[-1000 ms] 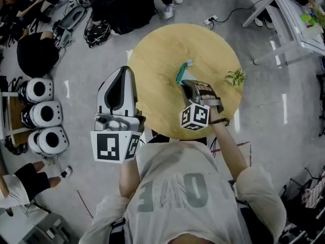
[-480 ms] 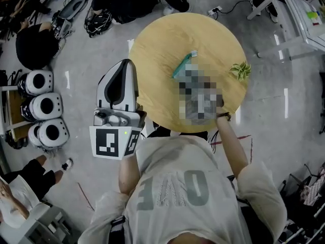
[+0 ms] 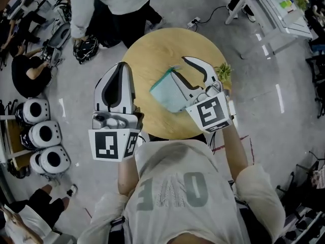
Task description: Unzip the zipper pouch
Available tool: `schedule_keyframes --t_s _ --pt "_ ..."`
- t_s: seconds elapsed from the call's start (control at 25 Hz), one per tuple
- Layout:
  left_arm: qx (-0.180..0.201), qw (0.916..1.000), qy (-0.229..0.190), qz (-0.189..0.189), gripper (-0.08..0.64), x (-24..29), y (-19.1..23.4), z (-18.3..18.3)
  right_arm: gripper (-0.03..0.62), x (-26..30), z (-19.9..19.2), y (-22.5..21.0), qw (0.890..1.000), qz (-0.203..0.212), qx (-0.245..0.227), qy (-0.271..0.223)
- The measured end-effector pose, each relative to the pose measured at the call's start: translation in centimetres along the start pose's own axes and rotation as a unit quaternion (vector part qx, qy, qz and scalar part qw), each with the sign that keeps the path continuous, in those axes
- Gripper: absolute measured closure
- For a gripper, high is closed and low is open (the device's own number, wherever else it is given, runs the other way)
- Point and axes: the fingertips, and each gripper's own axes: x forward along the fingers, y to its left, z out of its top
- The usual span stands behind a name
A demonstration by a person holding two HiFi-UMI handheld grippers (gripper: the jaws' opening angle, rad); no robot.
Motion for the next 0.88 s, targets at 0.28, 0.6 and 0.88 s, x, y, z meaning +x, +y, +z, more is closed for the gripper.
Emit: schedule_keyframes --t_s 0.28,0.6,0.88 --pt "0.019 0.9982 -0.056 -0.012 0.534 1.4 -2.7 2.6 0.478 -7.7 6.7 -6.6 0.969 -0.148 0.121 -0.158" --pt "0.036 0.9965 -0.067 -0.036 0.534 1.6 -4.8 3.2 0.562 -13.5 5.5 -8.6 0.923 -0.252 0.198 -0.212" --pt "0.045 0.9959 -0.067 -0.041 0.534 2.0 -5.2 3.3 0.563 -13.6 3.8 -8.4 0.923 -0.257 0.216 -0.191"
